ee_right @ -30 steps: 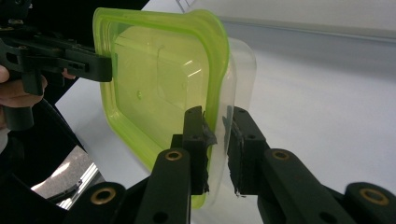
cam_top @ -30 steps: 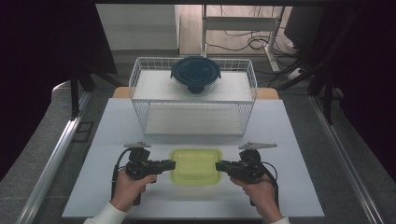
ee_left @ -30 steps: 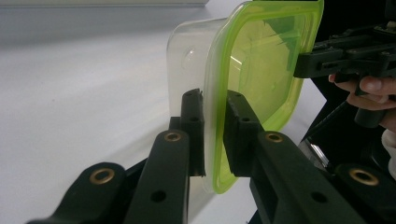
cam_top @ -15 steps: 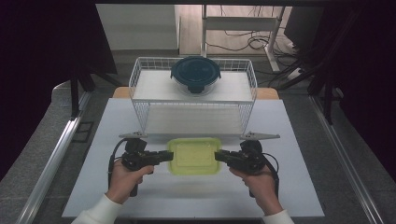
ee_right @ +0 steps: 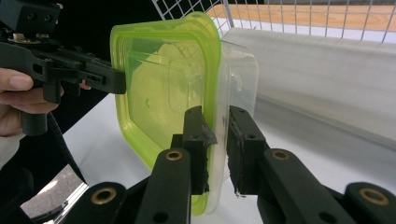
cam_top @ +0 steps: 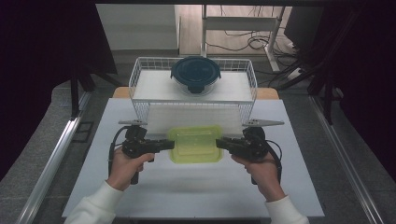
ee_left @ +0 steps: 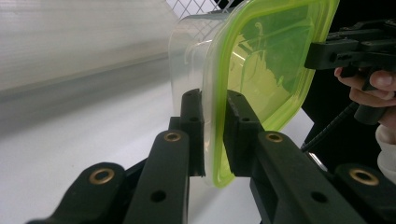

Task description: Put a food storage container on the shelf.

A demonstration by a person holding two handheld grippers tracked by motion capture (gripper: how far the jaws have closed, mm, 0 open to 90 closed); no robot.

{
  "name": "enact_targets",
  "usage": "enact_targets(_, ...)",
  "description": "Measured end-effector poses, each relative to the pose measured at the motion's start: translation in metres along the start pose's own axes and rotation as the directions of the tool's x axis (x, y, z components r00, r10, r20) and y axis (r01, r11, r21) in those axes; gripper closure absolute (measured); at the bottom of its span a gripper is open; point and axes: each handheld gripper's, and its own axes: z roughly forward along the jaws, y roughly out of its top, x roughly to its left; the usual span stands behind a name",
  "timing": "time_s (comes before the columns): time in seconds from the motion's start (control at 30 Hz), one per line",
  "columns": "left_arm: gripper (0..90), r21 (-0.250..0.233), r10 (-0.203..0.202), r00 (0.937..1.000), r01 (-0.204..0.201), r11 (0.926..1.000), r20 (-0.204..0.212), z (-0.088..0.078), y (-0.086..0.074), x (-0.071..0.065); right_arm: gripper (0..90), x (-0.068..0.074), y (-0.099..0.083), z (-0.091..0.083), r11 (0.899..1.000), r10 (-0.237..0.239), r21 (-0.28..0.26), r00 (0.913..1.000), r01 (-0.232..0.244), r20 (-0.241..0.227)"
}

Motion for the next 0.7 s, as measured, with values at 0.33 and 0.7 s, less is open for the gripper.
enact_targets(0.33,80.2,-0.023,0.036,0.9993,-0.036,0.9991,0.001,-0.015,0.026,-0.010,77.3,0.006,0.022,-0.012,0.999,-0.029,-0.042,0.9995,0.029,-0.008)
enact_targets(0.7,80.2,-0.039,0.051,0.9987,-0.051,0.9979,-0.001,-0.026,0.049,-0.015,77.3,0.007,0.045,-0.016,0.998,-0.034,-0.062,0.9991,0.033,-0.026)
